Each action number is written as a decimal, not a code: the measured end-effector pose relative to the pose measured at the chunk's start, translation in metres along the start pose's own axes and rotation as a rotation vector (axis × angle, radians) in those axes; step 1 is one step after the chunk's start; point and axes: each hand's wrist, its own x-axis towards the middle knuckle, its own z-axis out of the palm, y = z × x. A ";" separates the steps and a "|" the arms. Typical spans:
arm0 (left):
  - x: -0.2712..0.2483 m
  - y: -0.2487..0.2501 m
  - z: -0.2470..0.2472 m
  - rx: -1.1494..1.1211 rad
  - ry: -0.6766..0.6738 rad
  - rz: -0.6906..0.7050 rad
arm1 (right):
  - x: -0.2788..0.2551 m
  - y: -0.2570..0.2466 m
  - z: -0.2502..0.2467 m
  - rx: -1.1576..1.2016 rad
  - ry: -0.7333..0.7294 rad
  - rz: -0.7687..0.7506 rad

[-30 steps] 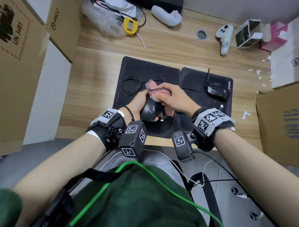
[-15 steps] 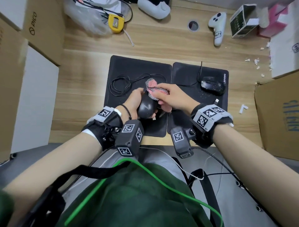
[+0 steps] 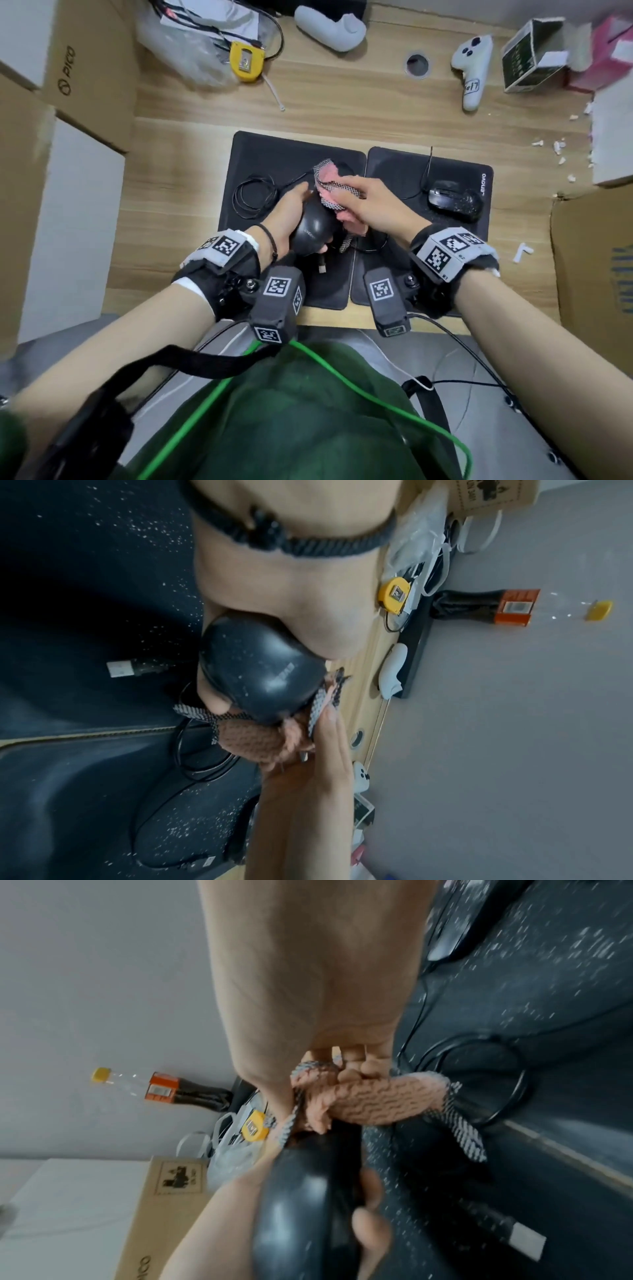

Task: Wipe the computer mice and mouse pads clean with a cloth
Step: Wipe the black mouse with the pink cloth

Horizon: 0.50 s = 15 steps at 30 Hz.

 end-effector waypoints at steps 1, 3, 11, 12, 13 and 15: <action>0.000 0.003 -0.001 -0.031 0.019 -0.005 | 0.002 -0.003 0.005 -0.001 -0.046 -0.013; 0.001 0.011 -0.006 -0.142 0.052 0.003 | 0.003 -0.007 0.014 0.041 -0.181 -0.045; 0.012 0.020 0.009 0.027 -0.005 0.010 | 0.022 0.004 -0.026 -0.001 -0.039 -0.087; 0.014 0.019 0.013 0.028 0.001 0.008 | 0.027 0.003 -0.025 -0.005 -0.026 -0.073; 0.014 0.021 0.016 0.011 0.020 0.009 | 0.031 -0.001 -0.025 -0.029 -0.031 -0.074; 0.017 0.026 0.023 -0.032 0.070 0.013 | 0.034 -0.007 -0.022 -0.046 -0.107 -0.100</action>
